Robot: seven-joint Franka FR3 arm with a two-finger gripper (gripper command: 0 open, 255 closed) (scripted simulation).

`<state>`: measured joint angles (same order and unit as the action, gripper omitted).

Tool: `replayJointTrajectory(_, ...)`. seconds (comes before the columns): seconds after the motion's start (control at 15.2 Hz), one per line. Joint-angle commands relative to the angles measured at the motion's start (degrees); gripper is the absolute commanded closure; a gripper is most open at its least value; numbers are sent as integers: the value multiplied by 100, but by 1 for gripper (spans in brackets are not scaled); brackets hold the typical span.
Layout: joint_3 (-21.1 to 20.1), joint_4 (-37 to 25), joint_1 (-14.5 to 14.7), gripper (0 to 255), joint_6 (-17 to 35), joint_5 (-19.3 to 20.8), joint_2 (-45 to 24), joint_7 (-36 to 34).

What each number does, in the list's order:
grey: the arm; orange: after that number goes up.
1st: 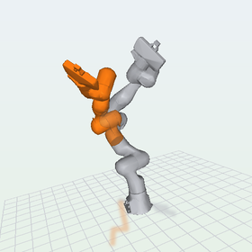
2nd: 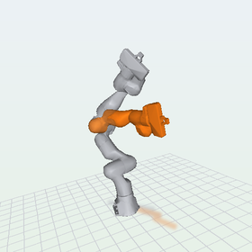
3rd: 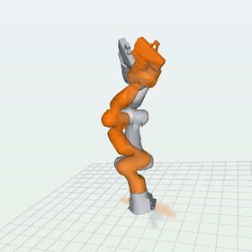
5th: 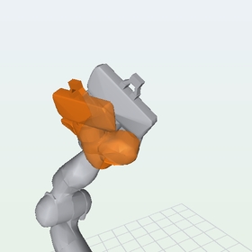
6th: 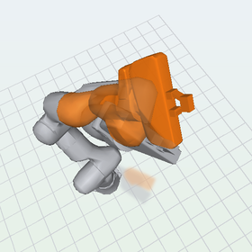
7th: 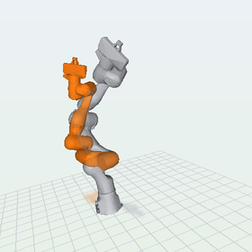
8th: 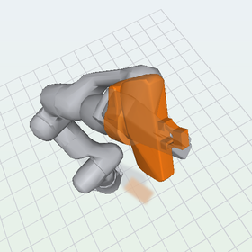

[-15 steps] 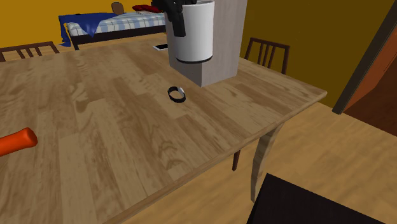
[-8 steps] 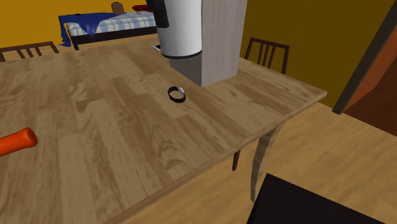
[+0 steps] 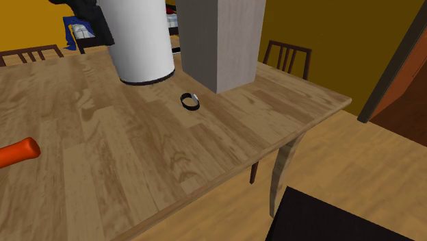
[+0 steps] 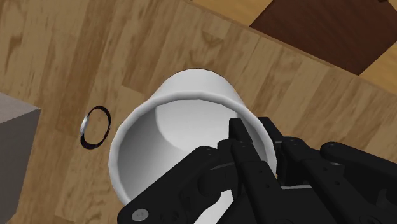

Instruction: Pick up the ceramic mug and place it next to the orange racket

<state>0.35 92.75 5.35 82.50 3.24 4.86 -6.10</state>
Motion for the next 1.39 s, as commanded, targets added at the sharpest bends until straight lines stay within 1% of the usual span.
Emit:
replayJointTrajectory(0.0,-156,-94,131,255,-41,-38,-64,-295)
replayJointTrajectory(0.4,-576,-694,519,255,-186,-103,-555,-1106)
replayJointTrajectory(0.79,-933,-1585,934,255,-414,-68,-1250,-1863)
replayJointTrajectory(1.32,-919,-658,908,255,291,-105,-1025,-1857)
